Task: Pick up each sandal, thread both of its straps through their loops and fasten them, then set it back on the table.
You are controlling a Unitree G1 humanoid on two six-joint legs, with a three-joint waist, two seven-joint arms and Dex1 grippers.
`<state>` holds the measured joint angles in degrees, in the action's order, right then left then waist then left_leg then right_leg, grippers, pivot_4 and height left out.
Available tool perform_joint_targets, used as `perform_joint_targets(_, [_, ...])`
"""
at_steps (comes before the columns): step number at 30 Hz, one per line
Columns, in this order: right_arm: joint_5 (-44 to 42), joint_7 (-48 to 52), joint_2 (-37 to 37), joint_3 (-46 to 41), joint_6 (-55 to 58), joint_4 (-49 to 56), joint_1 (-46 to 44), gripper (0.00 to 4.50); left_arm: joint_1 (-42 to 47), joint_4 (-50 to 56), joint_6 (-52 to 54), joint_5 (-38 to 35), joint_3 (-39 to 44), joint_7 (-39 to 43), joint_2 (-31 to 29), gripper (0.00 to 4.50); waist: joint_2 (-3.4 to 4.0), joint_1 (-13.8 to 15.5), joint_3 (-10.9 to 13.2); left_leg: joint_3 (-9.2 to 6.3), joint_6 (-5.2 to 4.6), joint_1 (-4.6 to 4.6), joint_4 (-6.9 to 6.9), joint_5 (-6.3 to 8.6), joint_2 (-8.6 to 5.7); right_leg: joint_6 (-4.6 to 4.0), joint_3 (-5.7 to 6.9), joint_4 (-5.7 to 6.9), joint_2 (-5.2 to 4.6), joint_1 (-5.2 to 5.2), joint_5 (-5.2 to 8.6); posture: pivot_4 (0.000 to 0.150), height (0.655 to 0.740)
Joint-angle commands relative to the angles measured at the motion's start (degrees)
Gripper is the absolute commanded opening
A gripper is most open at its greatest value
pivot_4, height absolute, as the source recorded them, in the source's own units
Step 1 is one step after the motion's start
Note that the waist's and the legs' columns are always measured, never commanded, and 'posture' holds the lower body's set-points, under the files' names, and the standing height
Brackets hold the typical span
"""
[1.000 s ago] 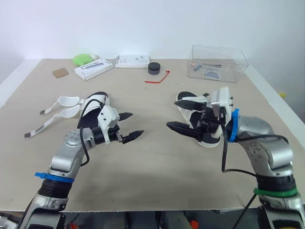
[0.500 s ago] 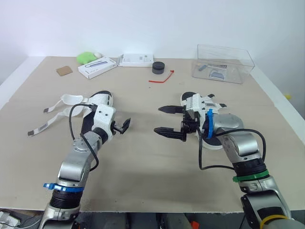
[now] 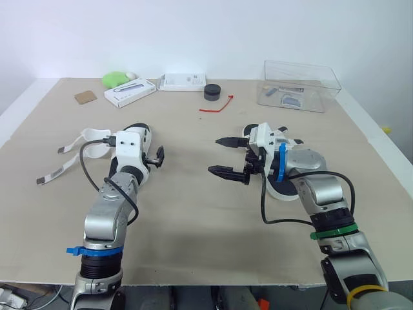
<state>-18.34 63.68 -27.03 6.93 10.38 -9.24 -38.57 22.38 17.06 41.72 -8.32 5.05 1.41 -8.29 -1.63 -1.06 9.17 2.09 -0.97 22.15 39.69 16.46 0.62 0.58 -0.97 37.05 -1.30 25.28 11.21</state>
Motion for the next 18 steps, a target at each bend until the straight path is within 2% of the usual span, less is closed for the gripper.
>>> perform_joint_targets(1, [0.30,0.24,0.20,-0.62,-1.80,-0.06,-1.47,4.47,0.62,1.77,0.32,0.71,0.31,-1.27,0.28,4.50,0.00,0.01,0.00,-0.01,0.00,0.00,0.00,0.00,0.00,0.00,0.00,0.00,0.00,0.00,0.00,0.150,0.7400])
perform_joint_targets(10, [-0.60,0.01,2.93,-1.32,-1.02,-3.79,-4.77,4.47,3.95,-7.07,0.03,-1.52,2.81,-0.85,2.03,4.50,0.00,-0.08,0.00,-0.01,0.09,-0.03,-0.01,-0.06,0.01,-0.05,0.01,0.01,0.05,0.00,-0.06,0.150,0.7400])
perform_joint_targets(18, [0.49,-0.41,4.65,-1.07,-3.01,-5.63,-6.15,4.47,7.12,-14.89,-3.79,-0.85,2.11,1.26,1.17,4.50,0.00,-0.05,0.00,-0.03,0.10,0.00,-0.01,-0.06,0.01,-0.05,0.02,0.00,0.02,0.00,-0.07,0.150,0.7400])
